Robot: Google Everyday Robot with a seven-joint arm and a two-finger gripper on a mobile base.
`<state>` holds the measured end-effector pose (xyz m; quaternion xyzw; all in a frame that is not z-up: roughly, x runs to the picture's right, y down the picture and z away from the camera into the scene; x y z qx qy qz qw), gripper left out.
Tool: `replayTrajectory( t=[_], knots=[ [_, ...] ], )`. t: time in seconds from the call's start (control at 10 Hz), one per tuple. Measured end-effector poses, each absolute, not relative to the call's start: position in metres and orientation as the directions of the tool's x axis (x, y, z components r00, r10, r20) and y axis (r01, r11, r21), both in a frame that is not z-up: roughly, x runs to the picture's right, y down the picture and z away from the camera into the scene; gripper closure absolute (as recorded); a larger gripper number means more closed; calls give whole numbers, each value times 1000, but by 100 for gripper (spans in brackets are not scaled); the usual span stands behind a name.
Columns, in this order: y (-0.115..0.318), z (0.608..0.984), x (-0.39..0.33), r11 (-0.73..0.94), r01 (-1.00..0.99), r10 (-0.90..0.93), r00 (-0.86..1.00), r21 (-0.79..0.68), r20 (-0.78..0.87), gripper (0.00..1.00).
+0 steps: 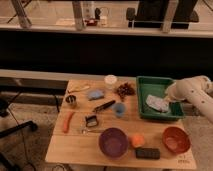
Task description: Wipe tray with towel
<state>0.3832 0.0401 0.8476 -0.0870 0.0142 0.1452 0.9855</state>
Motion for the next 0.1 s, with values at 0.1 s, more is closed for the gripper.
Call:
replayTrajectory(
  t=[0.1],
  knots=[
    [46,856,383,942,-288,283,957,-173,-55,81]
  ],
)
